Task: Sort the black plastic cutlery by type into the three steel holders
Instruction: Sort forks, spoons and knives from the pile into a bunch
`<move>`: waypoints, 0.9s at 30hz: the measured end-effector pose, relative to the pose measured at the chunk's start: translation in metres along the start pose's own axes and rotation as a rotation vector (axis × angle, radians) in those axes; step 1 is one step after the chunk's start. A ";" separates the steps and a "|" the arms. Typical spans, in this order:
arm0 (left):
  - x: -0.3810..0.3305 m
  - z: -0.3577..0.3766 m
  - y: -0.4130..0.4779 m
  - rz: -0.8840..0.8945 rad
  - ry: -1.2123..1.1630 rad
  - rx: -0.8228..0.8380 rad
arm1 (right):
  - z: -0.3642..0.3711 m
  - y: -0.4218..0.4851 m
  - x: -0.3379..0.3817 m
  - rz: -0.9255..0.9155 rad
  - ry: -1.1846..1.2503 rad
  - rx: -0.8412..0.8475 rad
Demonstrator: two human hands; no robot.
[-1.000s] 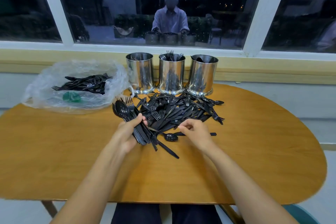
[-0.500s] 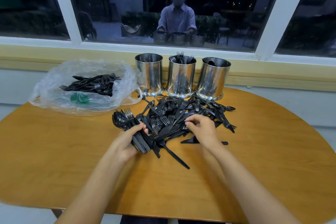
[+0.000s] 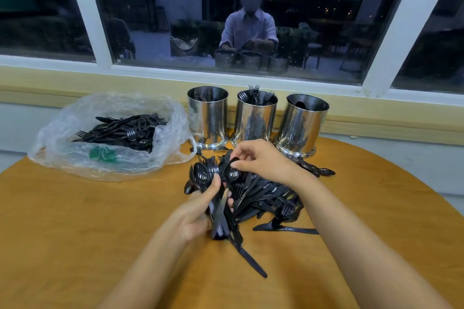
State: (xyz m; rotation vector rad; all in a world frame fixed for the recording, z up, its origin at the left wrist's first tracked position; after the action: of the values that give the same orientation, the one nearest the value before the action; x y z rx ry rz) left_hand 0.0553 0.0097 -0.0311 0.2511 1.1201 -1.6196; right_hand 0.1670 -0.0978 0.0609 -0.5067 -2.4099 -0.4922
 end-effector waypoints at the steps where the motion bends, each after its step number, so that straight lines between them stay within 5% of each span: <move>1: -0.001 0.002 0.003 -0.005 0.014 0.006 | 0.004 0.008 -0.002 0.003 -0.024 -0.015; 9: -0.010 -0.001 0.020 -0.064 0.056 0.082 | 0.035 0.041 -0.021 0.033 0.059 -0.056; 14: -0.021 -0.006 0.025 0.037 0.116 -0.064 | 0.022 0.039 -0.036 0.178 0.400 -0.346; 20: -0.038 0.002 0.017 0.165 0.185 -0.120 | 0.040 0.025 -0.029 0.286 0.556 0.019; 27: -0.045 0.004 0.009 0.215 0.159 -0.146 | 0.043 0.031 -0.021 0.172 0.566 -0.026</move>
State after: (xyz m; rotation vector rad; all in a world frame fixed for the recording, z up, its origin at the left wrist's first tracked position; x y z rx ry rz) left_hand 0.0814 0.0359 -0.0039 0.3955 1.2804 -1.3399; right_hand 0.1759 -0.0564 0.0229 -0.5011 -1.8062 -0.5110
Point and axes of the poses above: each hand's wrist, its own y-axis towards the middle knuckle, its own z-axis out of the palm, x = y × z, the point moved 3 cm from there along y, towards the middle knuckle, and after that the axes turned 9 degrees about -z, right-handed, at the moved point
